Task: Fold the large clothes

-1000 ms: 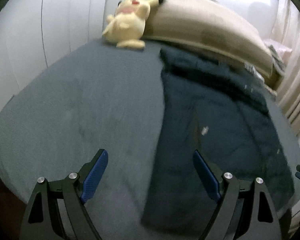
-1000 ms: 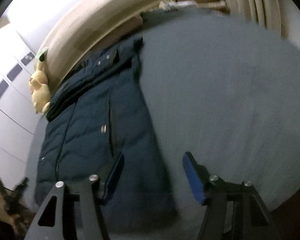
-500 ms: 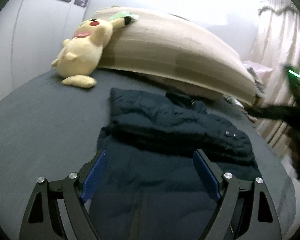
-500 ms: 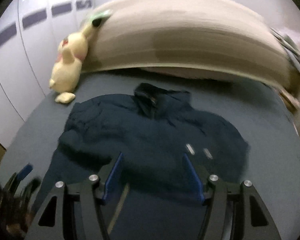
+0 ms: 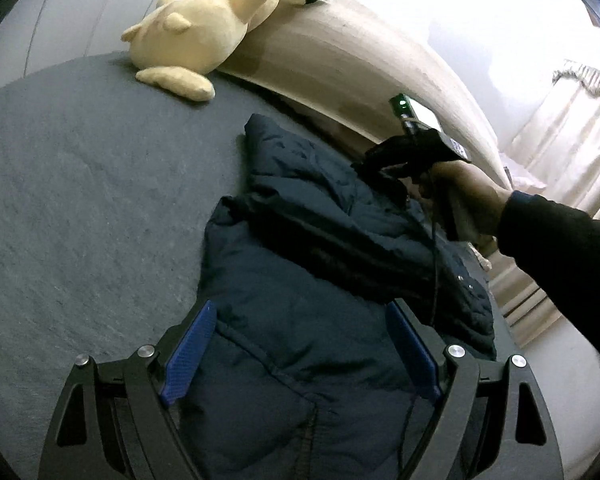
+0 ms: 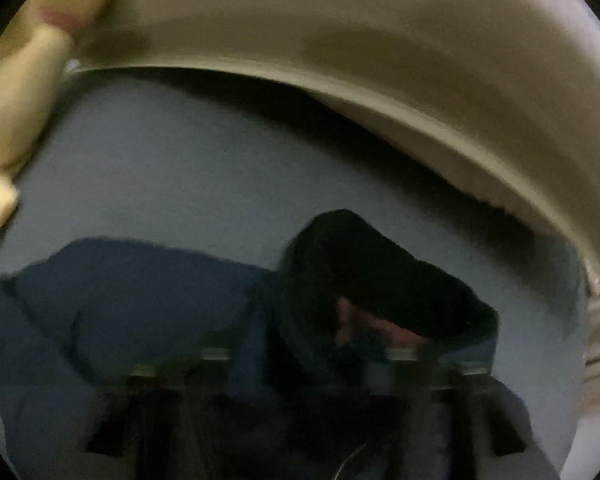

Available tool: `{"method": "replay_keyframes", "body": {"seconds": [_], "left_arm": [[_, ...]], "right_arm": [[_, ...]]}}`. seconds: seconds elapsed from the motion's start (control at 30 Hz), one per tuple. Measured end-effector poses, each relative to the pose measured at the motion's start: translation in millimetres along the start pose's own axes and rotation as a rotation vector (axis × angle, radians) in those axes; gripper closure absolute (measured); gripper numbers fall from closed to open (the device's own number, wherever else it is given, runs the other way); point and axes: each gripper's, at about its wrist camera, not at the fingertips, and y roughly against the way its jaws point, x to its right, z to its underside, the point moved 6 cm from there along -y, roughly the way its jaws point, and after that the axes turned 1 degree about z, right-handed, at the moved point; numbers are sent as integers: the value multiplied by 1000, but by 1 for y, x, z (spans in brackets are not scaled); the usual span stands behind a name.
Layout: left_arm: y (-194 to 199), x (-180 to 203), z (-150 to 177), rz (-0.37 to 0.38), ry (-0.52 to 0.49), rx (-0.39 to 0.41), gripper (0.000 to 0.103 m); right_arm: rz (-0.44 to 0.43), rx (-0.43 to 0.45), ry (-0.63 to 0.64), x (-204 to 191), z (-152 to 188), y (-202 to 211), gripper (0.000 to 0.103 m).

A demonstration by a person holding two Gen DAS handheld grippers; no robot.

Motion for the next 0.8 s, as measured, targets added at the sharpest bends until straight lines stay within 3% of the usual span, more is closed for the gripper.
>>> {"method": "replay_keyframes", "body": {"seconds": [0.03,0.1,0.17,0.33,0.4,0.5,0.63,0.67,0.7,0.73,0.8], "left_arm": [[-1,-2,0,6,13,-6,16],[-3,-4,1,9,20,-9,16],[-4,-5,1,9,18,-8,16],[-6,-5,2,7,16,-9,16],[-6,-5,2,5,15,-10,16],[-7,-5,1,5,14,-11,16],[-6,-6,1,5,13,-11,16],[-6,-5,2,6,14,-10,16],[-6,-5,2,7,14,-10,16],[-6,-5,2,7,14,-11,16],[-7,-5,2,9,15,-12,16]], "right_arm": [[-73,12,-87,14,-5,1,82],[-133,9,-238,49,-5,-3,85],[-252,13,-373,77,5,-8,85],[-368,19,-485,90,18,-13,85],[-475,27,-525,89,17,-8,82],[-509,57,-535,90,12,-2,81],[-536,49,-486,78,3,-2,56],[-544,61,-484,77,-2,-2,59],[-540,82,-483,76,-3,-2,68],[-462,55,-477,79,-1,-10,90],[-327,32,-470,85,-4,-24,90]]}}
